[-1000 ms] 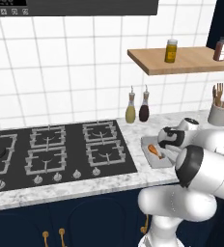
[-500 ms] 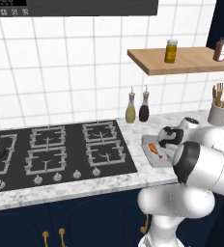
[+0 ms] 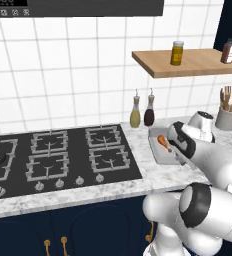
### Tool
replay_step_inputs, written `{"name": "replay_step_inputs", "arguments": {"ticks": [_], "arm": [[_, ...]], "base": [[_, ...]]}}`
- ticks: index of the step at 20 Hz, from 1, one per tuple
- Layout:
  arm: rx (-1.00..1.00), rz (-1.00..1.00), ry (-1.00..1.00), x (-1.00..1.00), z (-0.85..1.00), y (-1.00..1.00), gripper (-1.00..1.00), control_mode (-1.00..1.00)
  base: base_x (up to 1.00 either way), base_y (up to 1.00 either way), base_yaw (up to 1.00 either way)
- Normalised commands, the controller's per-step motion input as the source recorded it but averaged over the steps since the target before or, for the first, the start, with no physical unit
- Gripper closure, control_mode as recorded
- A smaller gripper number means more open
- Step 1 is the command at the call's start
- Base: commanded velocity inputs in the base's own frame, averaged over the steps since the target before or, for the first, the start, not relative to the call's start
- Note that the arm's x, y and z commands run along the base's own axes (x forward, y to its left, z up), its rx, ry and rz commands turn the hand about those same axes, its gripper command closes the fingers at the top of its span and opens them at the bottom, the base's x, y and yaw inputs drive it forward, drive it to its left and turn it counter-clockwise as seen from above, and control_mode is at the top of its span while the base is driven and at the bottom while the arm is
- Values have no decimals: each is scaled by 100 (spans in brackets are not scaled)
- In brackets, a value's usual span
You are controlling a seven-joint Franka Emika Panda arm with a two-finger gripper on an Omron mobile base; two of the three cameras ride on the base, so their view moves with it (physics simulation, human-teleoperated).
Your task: Take the meat container that has the chicken drumstick and place it on the second highest rack of the freezer. Then take the vegetable container that has the garlic and avocado and place it on the highest rack of the freezer.
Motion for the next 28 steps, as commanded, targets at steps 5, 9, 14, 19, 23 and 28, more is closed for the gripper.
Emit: {"name": "replay_step_inputs", "arguments": {"ticks": [5,9,14,19,23,28], "arm": [[-3,7,0,-37,100,49,100,-100],[-8,14,0,-73,100,56,100,-100],[-7,24,0,-73,100,44,100,-100],[-6,32,0,-87,100,4,100,-100],[-2,25,0,-64,96,1,100,-100],[0,8,7,-53,73,16,100,-100]], "base": [[0,0,0],[0,0,0],[0,0,0],[0,0,0],[0,0,0],[0,0,0]]}}
